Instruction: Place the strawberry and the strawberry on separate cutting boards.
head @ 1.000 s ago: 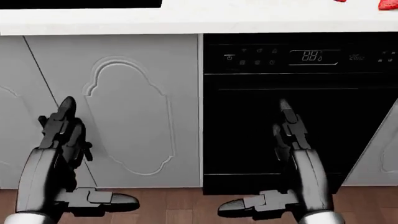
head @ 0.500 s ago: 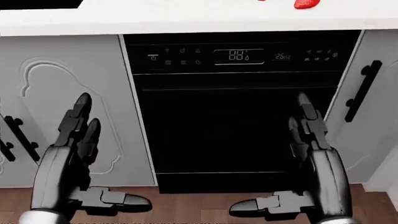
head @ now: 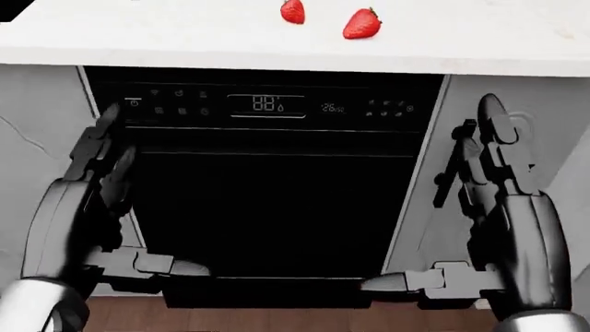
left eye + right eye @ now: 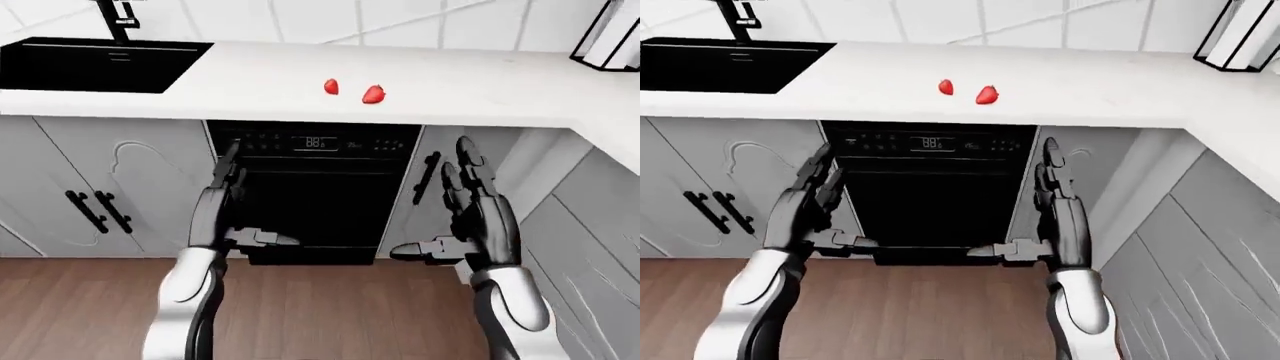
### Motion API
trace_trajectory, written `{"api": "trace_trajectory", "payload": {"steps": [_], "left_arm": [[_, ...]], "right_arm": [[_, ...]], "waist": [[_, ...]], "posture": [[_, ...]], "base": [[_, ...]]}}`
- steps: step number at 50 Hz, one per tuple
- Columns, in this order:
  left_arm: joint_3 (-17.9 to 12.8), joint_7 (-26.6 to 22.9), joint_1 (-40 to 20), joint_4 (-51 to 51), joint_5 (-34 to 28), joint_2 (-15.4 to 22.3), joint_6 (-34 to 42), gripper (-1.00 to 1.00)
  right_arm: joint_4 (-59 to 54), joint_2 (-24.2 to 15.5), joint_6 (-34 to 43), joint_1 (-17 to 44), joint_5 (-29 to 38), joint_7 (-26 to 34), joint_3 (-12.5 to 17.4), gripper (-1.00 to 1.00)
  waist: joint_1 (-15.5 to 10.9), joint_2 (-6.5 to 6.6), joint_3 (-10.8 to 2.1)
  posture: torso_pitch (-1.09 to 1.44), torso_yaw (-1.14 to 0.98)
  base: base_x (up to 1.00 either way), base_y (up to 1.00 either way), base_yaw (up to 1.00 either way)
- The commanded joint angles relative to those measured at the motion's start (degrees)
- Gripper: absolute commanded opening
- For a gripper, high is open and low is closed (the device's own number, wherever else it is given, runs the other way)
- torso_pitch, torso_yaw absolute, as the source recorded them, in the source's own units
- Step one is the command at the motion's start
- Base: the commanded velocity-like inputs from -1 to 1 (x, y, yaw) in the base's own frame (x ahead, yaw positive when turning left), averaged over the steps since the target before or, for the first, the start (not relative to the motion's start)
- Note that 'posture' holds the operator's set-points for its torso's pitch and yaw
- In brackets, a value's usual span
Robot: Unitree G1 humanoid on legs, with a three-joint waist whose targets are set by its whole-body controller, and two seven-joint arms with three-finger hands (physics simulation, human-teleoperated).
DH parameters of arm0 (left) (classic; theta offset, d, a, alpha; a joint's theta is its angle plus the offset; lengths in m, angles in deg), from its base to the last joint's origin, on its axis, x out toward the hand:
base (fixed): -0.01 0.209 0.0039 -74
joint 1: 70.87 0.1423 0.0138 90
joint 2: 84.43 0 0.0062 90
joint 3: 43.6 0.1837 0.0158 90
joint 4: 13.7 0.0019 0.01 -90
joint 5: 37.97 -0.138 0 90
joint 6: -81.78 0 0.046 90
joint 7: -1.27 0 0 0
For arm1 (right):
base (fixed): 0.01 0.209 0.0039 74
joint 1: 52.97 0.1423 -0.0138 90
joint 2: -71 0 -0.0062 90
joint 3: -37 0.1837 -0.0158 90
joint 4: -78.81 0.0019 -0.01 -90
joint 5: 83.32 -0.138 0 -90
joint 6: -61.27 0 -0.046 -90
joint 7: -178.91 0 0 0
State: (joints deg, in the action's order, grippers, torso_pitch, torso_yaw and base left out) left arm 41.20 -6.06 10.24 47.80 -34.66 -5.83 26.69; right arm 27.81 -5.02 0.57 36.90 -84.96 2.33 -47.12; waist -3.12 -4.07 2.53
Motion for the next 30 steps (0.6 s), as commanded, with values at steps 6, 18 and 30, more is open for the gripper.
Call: {"api": "trace_trajectory", "payload": {"steps": [6,18,30], "left_arm": [[-2.2,0.2,-3.3,-3.9,0.5,1.4,-0.8,1.0],[-4.7,0.1,-4.8,-9.6,2.5,3.3,4.5,1.0],[-6.6,-0.1,-6.7,-15.2,4.0,5.0,10.6,1.0]], "right_arm": [[3.8,-0.4,-0.6,2.3,0.0,-0.5,0.0,1.0],[14.3,-1.4,9.1,6.6,-0.7,-1.3,0.7,1.0],[21.0,-3.7,17.7,11.5,-8.5,-5.1,2.8,1.0]], "waist": [[0.2,1.07,0.05],[-0.3,5.69,-2.42],[1.8,1.01,-0.48]], "posture": [[0.0,0.0],[0.0,0.0],[0.0,0.0]], "base": [[0.8,0.05,0.0],[0.55,0.29,0.0],[0.0,0.05,0.17]]}}
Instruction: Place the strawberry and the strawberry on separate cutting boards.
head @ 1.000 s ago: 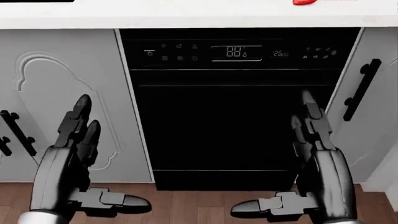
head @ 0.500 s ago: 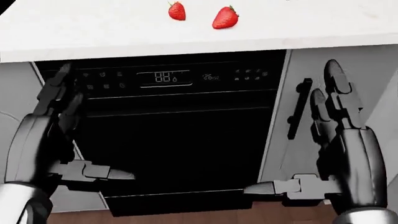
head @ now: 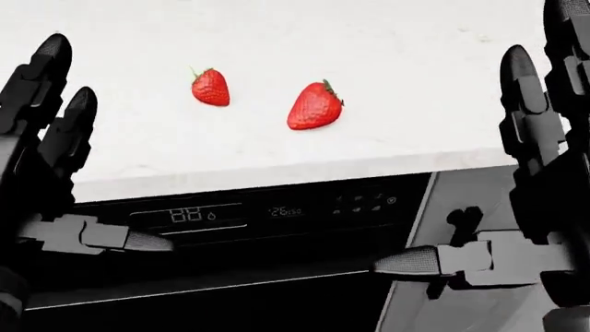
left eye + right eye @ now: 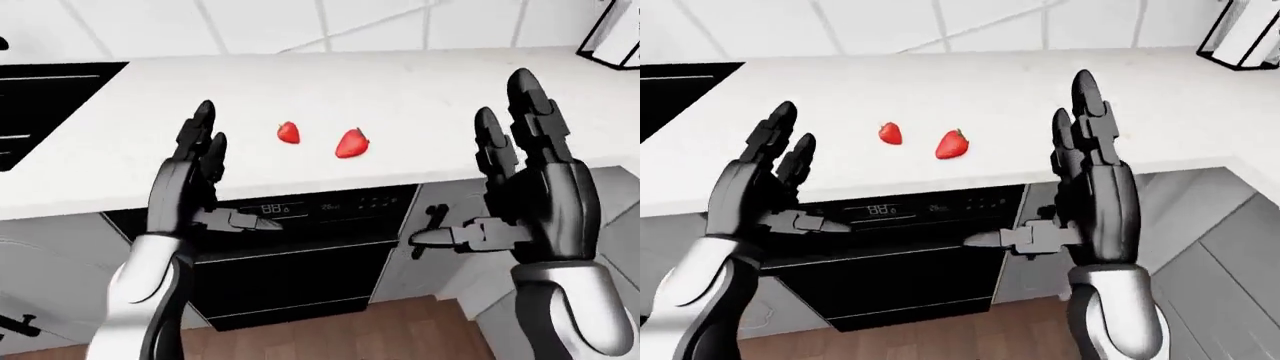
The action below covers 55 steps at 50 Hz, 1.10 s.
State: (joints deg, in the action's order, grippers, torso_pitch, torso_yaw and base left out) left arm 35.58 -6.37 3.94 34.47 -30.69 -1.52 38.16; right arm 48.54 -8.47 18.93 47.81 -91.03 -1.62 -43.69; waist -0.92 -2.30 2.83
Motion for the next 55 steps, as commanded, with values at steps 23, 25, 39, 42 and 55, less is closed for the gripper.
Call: {"api": "trace_trajectory", "payload": {"steps": [23,25,39,42,55], "left_arm": [[-0.7,1.2,-4.5,-5.7,1.5,1.6,5.8,1.0],[-1.1,1.3,-4.4,-5.7,1.7,1.8,5.7,1.0],[-2.6,1.0,-8.8,-12.8,2.4,4.2,15.1,1.0],[-2.8,1.2,-9.0,-13.2,2.5,4.6,15.2,1.0],[-4.6,1.5,-10.5,-13.4,4.0,6.0,16.1,1.0]], "right_arm": [[0.3,-14.7,-5.1,-3.5,-25.1,-18.0,8.7,1.0],[0.3,-15.7,-5.8,-3.6,-26.0,-18.9,8.6,1.0],[0.3,-31.1,-2.4,0.1,-33.0,-25.9,6.4,1.0],[0.3,-33.5,0.2,2.6,-32.8,-27.3,5.4,1.0],[0.3,-29.6,15.4,10.2,-18.5,-19.4,-2.8,1.0]], "waist": [[0.0,-0.93,-0.6],[0.1,-0.31,-1.79],[0.5,0.25,-2.03],[0.5,0.09,-1.84],[0.2,0.04,-1.03]], "posture": [[0.0,0.0],[0.0,0.0],[0.0,0.0],[0.0,0.0],[0.0,0.0]], "base": [[0.04,0.01,0.22],[0.0,0.0,0.0],[0.0,0.0,0.0],[0.0,0.0,0.0],[0.0,0.0,0.0]]}}
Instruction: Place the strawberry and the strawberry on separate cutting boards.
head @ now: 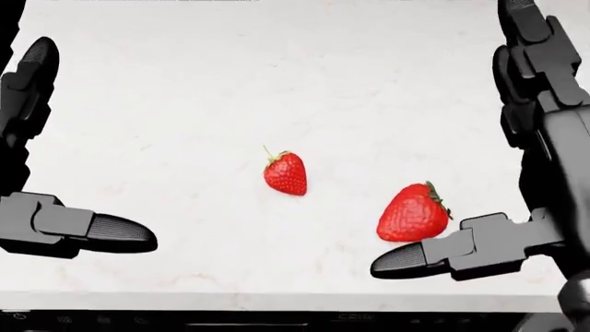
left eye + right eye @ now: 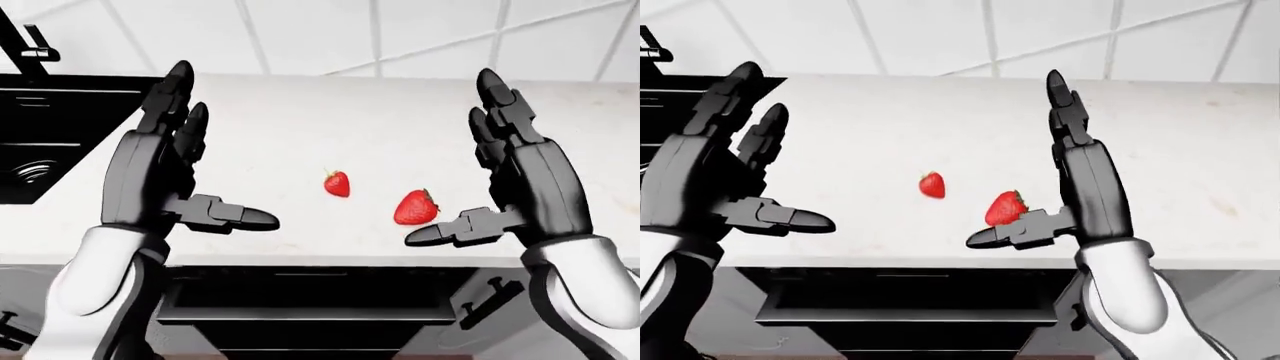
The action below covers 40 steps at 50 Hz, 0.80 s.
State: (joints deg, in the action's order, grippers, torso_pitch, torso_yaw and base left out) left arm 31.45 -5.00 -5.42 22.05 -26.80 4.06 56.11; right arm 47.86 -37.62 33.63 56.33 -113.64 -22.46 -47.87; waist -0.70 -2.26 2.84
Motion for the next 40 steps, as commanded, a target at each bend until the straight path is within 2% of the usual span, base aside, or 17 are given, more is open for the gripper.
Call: {"api": "trace_trajectory", "payload": {"steps": [1,6,8,11,14,17,20,23,27,29,40], "left_arm": [[-0.4,0.2,-0.8,-0.4,0.1,0.5,-2.6,1.0],[-0.6,0.1,0.5,0.1,0.1,0.6,-4.0,1.0],[-0.8,0.1,0.6,0.1,0.3,0.6,-4.0,1.0],[-0.8,0.0,1.3,0.3,0.2,0.5,-4.7,1.0],[-0.9,0.0,1.1,0.2,0.4,0.6,-4.5,1.0],[-1.1,0.1,1.4,0.2,0.6,0.5,-4.7,1.0],[-1.4,0.0,1.9,0.3,0.8,0.4,-5.1,1.0],[-1.1,0.0,2.2,0.7,0.7,0.4,-5.6,1.0],[-1.3,0.0,2.4,0.7,0.9,0.4,-5.7,1.0],[-1.0,-0.1,3.2,0.8,0.7,0.2,-6.5,1.0],[-2.1,-0.1,3.1,0.5,1.4,0.5,-6.1,1.0]], "right_arm": [[1.0,-0.3,1.7,2.2,5.8,2.7,0.6,1.0],[1.0,1.6,9.2,7.4,18.2,11.8,-4.2,1.0],[1.0,1.2,12.3,9.3,25.0,16.4,-7.0,1.0],[1.0,2.8,14.6,11.4,34.9,23.8,-11.2,1.0],[0.6,4.8,15.5,12.3,44.6,30.4,-14.9,1.0],[-3.3,8.0,11.2,11.5,53.7,36.4,-16.6,1.0],[-8.8,13.5,5.2,11.1,63.5,43.9,-15.4,1.0],[-13.3,19.3,-0.8,10.9,71.6,50.5,-12.8,1.0],[-17.0,24.9,-7.1,11.3,78.8,55.5,-10.0,1.0],[-18.5,26.9,-9.5,11.3,80.4,56.2,-9.1,1.0],[-22.1,30.6,-14.1,13.3,85.4,58.6,-7.5,0.99]], "waist": [[0.0,0.07,-0.98],[0.0,0.5,-0.85],[0.1,0.67,-0.83],[0.2,0.91,-0.78],[0.3,1.24,-0.83],[0.4,1.6,-0.85],[0.6,1.97,-0.98],[0.7,2.31,-1.18],[0.7,2.72,-1.38],[0.8,2.87,-1.49],[0.8,3.3,-2.15]], "posture": [[0.0,0.0],[0.0,0.0],[0.0,0.0],[0.0,0.0],[0.0,0.0],[0.0,0.0],[0.0,0.0],[0.0,0.0],[0.0,0.0],[0.0,0.0],[0.0,0.0]], "base": [[0.0,0.0,0.0],[0.0,0.0,0.0],[0.0,0.0,0.0],[0.0,0.0,0.0],[0.0,0.0,0.0],[0.0,0.0,0.0],[0.0,0.0,0.0],[0.0,0.0,0.0],[0.0,0.0,0.0],[0.0,0.0,0.0],[0.0,0.0,0.0]]}}
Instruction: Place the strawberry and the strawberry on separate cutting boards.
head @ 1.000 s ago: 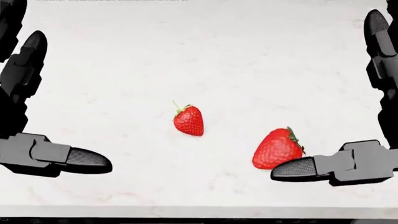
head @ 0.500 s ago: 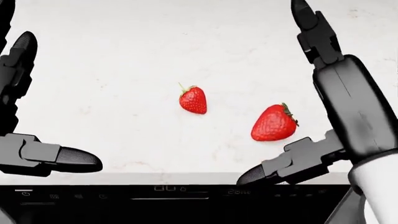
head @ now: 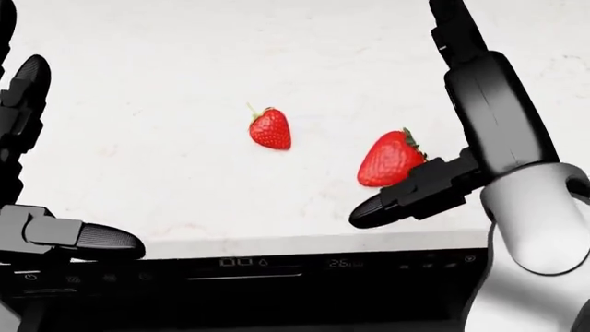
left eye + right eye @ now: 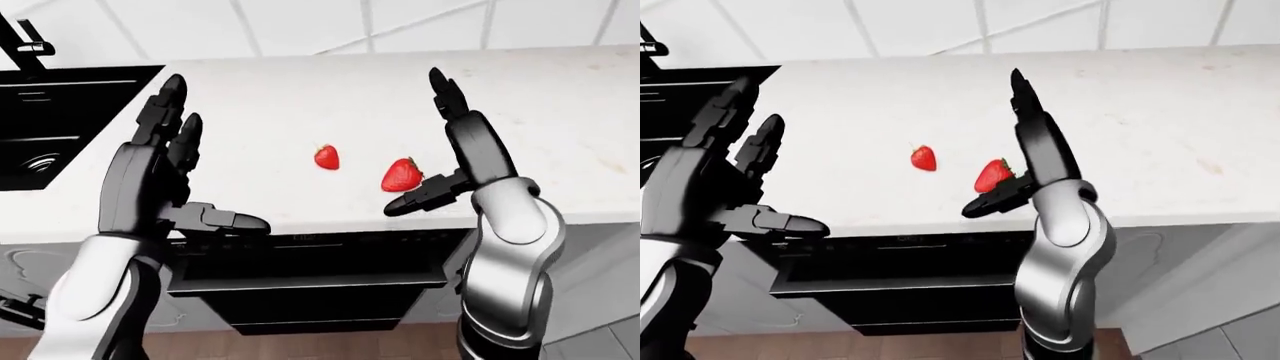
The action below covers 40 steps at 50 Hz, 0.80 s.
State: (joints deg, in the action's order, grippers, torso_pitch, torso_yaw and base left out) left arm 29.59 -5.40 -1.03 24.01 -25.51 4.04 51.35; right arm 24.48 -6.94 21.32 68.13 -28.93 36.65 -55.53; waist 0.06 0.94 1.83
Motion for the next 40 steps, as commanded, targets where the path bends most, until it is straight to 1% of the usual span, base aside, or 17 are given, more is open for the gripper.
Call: {"api": "trace_trajectory", "payload": {"steps": [1,2,4,5,6,9,14,16,18,22,28,29,33,35,36,38,40], "left_arm": [[-0.2,0.4,-1.5,-1.5,0.2,0.6,-1.2,1.0],[0.0,0.4,-1.5,-1.4,0.2,0.6,-1.3,1.0],[0.0,0.5,-1.6,-1.5,0.2,0.7,-1.1,1.0],[0.0,0.5,-1.7,-1.4,0.2,0.7,-1.1,1.0],[0.1,0.5,-1.6,-1.4,0.2,0.7,-1.1,1.0],[0.2,0.5,-1.3,-1.2,0.1,0.6,-1.6,1.0],[0.0,0.3,-0.9,-1.1,0.1,0.5,-2.1,1.0],[-0.2,0.2,-0.7,-1.0,0.1,0.5,-2.4,1.0],[-0.1,0.2,-0.6,-1.0,0.0,0.5,-2.5,1.0],[-0.4,0.3,-0.6,-1.1,0.1,0.5,-2.3,1.0],[-0.6,0.5,-1.0,-1.5,0.5,0.7,-1.7,1.0],[-0.6,0.5,-1.0,-1.5,0.6,0.7,-1.7,1.0],[-0.4,0.6,-0.9,-1.4,0.6,0.7,-2.0,1.0],[-0.2,0.7,-1.2,-1.3,0.6,0.8,-1.8,1.0],[-0.1,0.8,-1.3,-1.3,0.5,0.8,-1.7,1.0],[-0.2,0.9,-1.8,-1.6,0.6,0.9,-1.1,1.0],[0.0,1.0,-2.0,-1.9,0.7,0.9,-0.7,1.0]], "right_arm": [[1.1,0.2,-2.0,1.3,0.9,-0.5,0.0,0.95],[0.9,0.4,-2.4,1.1,0.8,-0.7,0.2,0.95],[0.4,0.5,-2.8,1.1,0.5,-0.9,0.4,0.89],[0.0,0.7,-3.2,0.9,0.4,-1.3,0.4,0.78],[-0.2,0.8,-3.4,0.8,0.3,-1.5,0.4,0.73],[-1.4,0.9,-4.6,-0.3,-0.5,-2.6,0.4,0.77],[-2.5,1.0,-6.2,-1.8,-1.3,-4.0,0.2,0.74],[-2.7,1.0,-6.8,-2.4,-1.5,-4.2,0.2,0.69],[-3.2,1.0,-7.3,-2.7,-1.8,-4.6,0.4,0.58],[-4.3,0.9,-8.1,-3.5,-2.5,-5.8,0.6,0.6],[-4.3,0.7,-9.2,-5.5,-3.3,-6.4,0.8,0.51],[-4.4,0.6,-9.6,-5.9,-3.5,-6.7,0.8,0.52],[-3.6,0.1,-10.5,-8.3,-3.9,-6.7,1.2,0.41],[-4.0,0.1,-11.2,-8.9,-4.5,-7.3,1.5,0.4],[-4.1,0.1,-11.2,-9.0,-4.5,-7.4,1.5,0.37],[-5.2,0.1,-11.9,-9.0,-5.0,-8.2,1.5,0.25],[-5.4,0.0,-11.9,-8.8,-5.0,-8.3,1.5,0.19]], "waist": [[0.0,0.11,-1.19],[0.0,0.12,-1.24],[0.0,0.14,-1.32],[0.0,0.15,-1.39],[0.0,0.17,-1.44],[0.0,0.19,-1.56],[0.1,0.14,-1.77],[0.1,0.11,-1.79],[0.1,0.08,-1.79],[0.1,0.01,-1.78],[0.1,-0.11,-1.6],[0.1,-0.13,-1.56],[0.1,-0.2,-1.45],[0.1,-0.21,-1.4],[0.1,-0.21,-1.37],[0.2,-0.21,-1.31],[0.2,-0.19,-1.27]], "posture": [[0.0,0.0],[0.0,0.0],[0.0,0.0],[0.0,0.0],[0.0,0.0],[0.0,0.0],[0.0,0.0],[0.0,0.0],[0.0,0.0],[0.0,0.0],[0.0,0.0],[0.0,0.0],[0.0,0.0],[0.0,0.0],[0.0,0.0],[0.0,0.0],[0.0,0.0]], "base": [[0.0,0.0,0.0],[0.0,0.0,0.0],[0.0,0.0,0.0],[0.0,0.0,0.0],[0.0,0.0,0.0],[0.0,0.0,0.0],[0.0,0.0,0.0],[0.0,0.0,0.0],[0.0,0.0,0.0],[0.0,0.0,0.0],[0.0,0.0,0.0],[0.0,0.0,0.0],[0.0,0.0,0.0],[0.0,0.0,0.0],[0.0,0.0,0.0],[0.0,0.0,0.0],[0.0,0.0,0.0]]}}
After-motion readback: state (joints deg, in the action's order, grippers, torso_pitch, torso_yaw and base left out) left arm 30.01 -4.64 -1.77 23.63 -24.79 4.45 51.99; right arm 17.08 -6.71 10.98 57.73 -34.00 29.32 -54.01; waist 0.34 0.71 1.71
